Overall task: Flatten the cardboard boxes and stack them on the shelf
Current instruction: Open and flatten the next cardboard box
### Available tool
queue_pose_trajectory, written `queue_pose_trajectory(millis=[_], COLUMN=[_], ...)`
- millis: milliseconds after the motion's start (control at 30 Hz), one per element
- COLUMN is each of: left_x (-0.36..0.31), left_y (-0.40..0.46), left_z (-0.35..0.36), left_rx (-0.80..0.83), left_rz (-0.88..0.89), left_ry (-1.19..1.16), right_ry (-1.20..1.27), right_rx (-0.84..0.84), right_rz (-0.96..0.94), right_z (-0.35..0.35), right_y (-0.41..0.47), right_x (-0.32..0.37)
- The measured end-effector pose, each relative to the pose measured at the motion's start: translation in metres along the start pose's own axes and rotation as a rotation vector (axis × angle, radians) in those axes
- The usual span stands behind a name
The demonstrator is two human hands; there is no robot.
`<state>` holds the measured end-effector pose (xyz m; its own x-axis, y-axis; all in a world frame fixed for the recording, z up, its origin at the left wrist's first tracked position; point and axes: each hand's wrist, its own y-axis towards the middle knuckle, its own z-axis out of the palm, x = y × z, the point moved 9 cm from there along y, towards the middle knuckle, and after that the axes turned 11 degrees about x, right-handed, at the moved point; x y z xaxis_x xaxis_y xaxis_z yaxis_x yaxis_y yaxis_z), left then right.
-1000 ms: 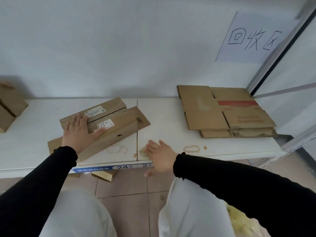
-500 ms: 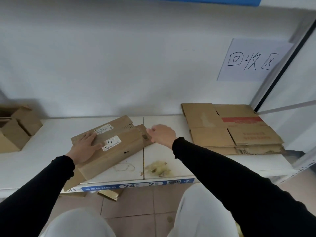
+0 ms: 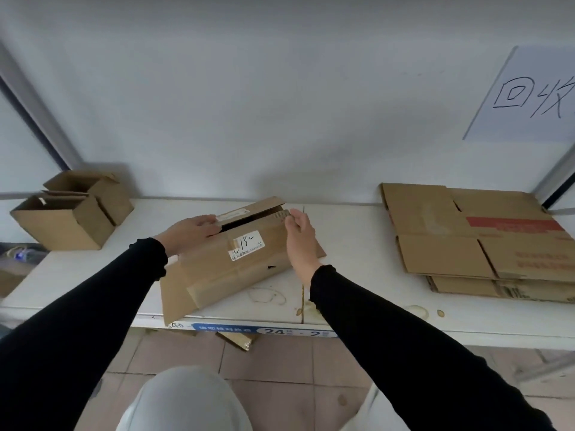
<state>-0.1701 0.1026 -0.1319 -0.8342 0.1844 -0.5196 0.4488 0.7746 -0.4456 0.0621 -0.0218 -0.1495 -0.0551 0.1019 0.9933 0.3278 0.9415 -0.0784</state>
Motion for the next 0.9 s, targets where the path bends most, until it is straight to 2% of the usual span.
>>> queue_pose_trajectory(millis=[100, 200, 267, 333, 367, 467, 500, 600, 667, 700, 733, 833, 900], left_x=[0.0, 0.001, -0.005, -0.008, -0.005, 0.009, 0.012, 0.011, 0.012, 0.012, 0.012, 0.018, 0.021], left_y=[0.002, 0.004, 0.007, 0.007, 0.007, 0.005, 0.004, 0.0, -0.003, -0.004, -0.006, -0.007, -0.006], left_z=[-0.008, -0.016, -0.026, -0.041, -0.048, -0.059, -0.059, -0.058, -0.057, -0.056, -0.054, -0.035, -0.019], left_rx=[0.109, 0.159, 0.083, -0.038, -0.097, -0.234, -0.29, -0.512, -0.628, -0.668, -0.696, -0.705, -0.669], left_rz=[-0.055, -0.098, -0.063, -0.043, -0.059, -0.149, -0.171, -0.141, -0.131, -0.135, -0.152, -0.195, -0.204], left_ry=[-0.061, 0.156, 0.27, 0.241, 0.228, 0.281, 0.288, 0.238, 0.213, 0.213, 0.207, 0.152, 0.125], right_ry=[0.3, 0.577, 0.609, 0.552, 0.445, -0.234, -0.388, -0.862, -1.348, -1.478, -1.486, -1.356, -1.339], right_rx=[-0.024, -0.068, -0.05, 0.02, 0.112, 0.441, 0.52, 0.584, 0.563, 0.575, 0.634, 0.891, 0.912], right_rz=[0.097, 0.2, 0.223, 0.259, 0.275, 0.296, 0.328, 0.245, 0.053, -0.049, -0.094, -0.064, -0.022], right_z=[-0.005, -0.011, -0.017, -0.021, -0.021, -0.018, -0.017, 0.004, 0.035, 0.054, 0.07, 0.089, 0.082], right_y=[0.001, 0.001, 0.008, 0.011, 0.012, 0.006, 0.003, 0.009, 0.009, 0.006, 0.003, -0.006, -0.005], right_x=[-0.006, -0.011, -0.015, -0.015, -0.011, 0.009, 0.014, 0.04, 0.059, 0.063, 0.058, 0.03, 0.016])
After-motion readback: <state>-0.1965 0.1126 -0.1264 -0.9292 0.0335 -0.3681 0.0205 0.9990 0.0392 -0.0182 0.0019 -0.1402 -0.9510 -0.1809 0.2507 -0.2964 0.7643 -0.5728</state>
